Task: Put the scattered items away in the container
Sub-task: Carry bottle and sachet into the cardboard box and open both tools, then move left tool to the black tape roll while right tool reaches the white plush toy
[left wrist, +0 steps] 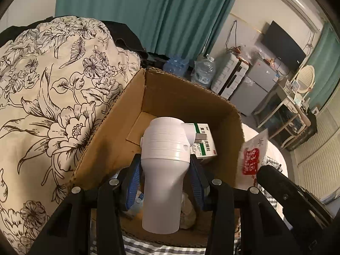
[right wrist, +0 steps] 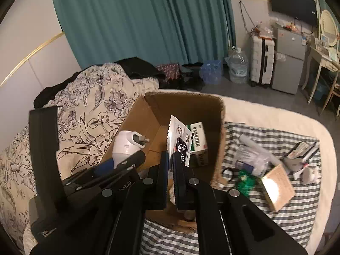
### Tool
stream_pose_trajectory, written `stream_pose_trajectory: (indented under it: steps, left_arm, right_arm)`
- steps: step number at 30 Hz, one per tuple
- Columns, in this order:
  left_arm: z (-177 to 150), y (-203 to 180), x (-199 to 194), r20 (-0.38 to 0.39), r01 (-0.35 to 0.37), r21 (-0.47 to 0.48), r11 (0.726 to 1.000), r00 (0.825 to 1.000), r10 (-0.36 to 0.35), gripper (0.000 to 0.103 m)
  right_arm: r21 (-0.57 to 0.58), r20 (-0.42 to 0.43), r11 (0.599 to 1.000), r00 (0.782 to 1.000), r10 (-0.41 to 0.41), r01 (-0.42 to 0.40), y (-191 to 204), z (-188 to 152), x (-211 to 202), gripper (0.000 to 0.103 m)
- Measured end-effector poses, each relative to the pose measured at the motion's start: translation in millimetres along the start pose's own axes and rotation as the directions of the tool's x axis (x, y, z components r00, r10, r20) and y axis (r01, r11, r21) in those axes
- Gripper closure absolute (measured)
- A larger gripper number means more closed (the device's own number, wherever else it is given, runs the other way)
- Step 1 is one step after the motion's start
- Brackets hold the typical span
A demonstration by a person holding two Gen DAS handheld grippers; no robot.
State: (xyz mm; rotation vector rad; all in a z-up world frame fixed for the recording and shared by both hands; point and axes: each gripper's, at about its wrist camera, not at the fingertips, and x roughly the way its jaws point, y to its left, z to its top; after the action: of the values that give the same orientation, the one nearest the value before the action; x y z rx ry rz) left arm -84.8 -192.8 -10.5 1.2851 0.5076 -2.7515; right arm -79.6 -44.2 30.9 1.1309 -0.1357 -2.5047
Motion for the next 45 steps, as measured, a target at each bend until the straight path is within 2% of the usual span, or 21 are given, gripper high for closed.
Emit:
stream_pose_trajectory:
  steps: [1, 2, 3, 4, 5, 11, 16, 18, 20, 24, 26, 28, 31, 35, 38, 41, 45]
  left_arm:
    - [1, 1, 1, -0.001, -0.002, 0.005, 1.0, 1.0, 0.002, 0.052]
    - [1, 0, 0, 0.006, -0.004, 0.013, 1.0, 1.0, 0.004, 0.046]
    - [1, -1, -1, 0.014, -0.015, 0.017, 1.0, 1.0, 0.015, 0.027]
    - [1, -2, -3, 0.021, -0.028, 0.019, 0.999, 0.999, 0.028, 0.012]
    - [0, -3, -5, 0.036, -0.039, 0.019, 0.999, 0.999, 0.039, 0.01]
    - [-9, -20, -9, 0.04, -0.02, 0.053, 0.998, 0.999, 0.018, 0.009]
    - [-42, -66, -14, 0.018, 0.025, 0.156, 0.987, 0.999, -0.028, 0.009]
    - [-64, -93, -16, -0.006, 0.068, 0.212, 0.975, 0.998, -0.068, 0.009]
    - [-90, -120, -17, -0.031, 0.119, 0.263, 0.957, 0.993, -0.115, 0.009]
    - [-146, -166, -13, -0.115, 0.213, 0.357, 0.909, 0.976, -0.184, 0.009]
    - [-172, -185, -6, -0.143, 0.218, 0.41, 0.886, 0.974, -0.174, 0.009]
    - [-198, -205, 5, -0.16, 0.194, 0.484, 0.854, 0.978, -0.131, 0.009]
    - [-223, -219, 21, -0.182, 0.187, 0.529, 0.828, 0.978, -0.105, 0.009]
    - [-247, -232, 43, -0.22, 0.185, 0.528, 0.829, 0.972, -0.077, 0.009]
    - [-263, -242, 56, -0.234, 0.16, 0.534, 0.83, 0.971, -0.037, 0.009]
    - [-278, -250, 66, -0.226, 0.132, 0.572, 0.81, 0.974, 0.001, 0.009]
    - [-288, -256, 77, -0.23, 0.123, 0.593, 0.795, 0.973, 0.021, 0.009]
  right_arm:
    - [0.011, -0.005, 1.0, 1.0, -0.006, 0.006, -2, -1, 3, 0.092]
    - [0.027, -0.005, 1.0, 1.0, -0.009, 0.009, -5, 0, 4, 0.076]
    - [0.05, 0.003, 0.999, 1.0, -0.006, 0.006, -11, 2, 3, 0.065]
    - [0.067, 0.017, 0.998, 1.0, -0.007, 0.006, -15, 4, 0, 0.05]
    - [0.078, 0.033, 0.997, 0.999, -0.019, 0.016, -19, 5, -3, 0.047]
    - [0.075, 0.06, 0.987, 0.987, -0.147, 0.142, -53, 5, -40, 0.046]
    - [0.062, 0.032, 0.962, 0.962, -0.27, 0.267, -103, -21, -83, 0.046]
    - [0.072, 0.024, 0.946, 0.948, -0.318, 0.316, -126, -33, -97, 0.045]
    - [0.135, 0.021, 0.919, 0.926, -0.377, 0.371, -157, -48, -112, 0.045]
    - [0.253, 0.005, 0.9, 0.93, -0.368, 0.355, -201, -61, -127, 0.045]
    - [0.29, 0.019, 0.898, 0.936, -0.352, 0.332, -214, -60, -132, 0.045]
    - [0.298, 0.031, 0.901, 0.94, -0.341, 0.317, -222, -59, -134, 0.045]
    - [0.282, 0.023, 0.904, 0.939, -0.343, 0.323, -229, -64, -129, 0.044]
    - [0.236, -0.004, 0.909, 0.935, -0.354, 0.344, -240, -71, -116, 0.042]
    - [0.161, -0.011, 0.89, 0.903, -0.43, 0.426, -261, -72, -98, 0.041]
    - [0.159, -0.03, 0.872, 0.886, -0.464, 0.462, -289, -76, -76, 0.04]
    - [0.225, -0.053, 0.885, 0.912, -0.408, 0.409, -327, -85, -47, 0.04]
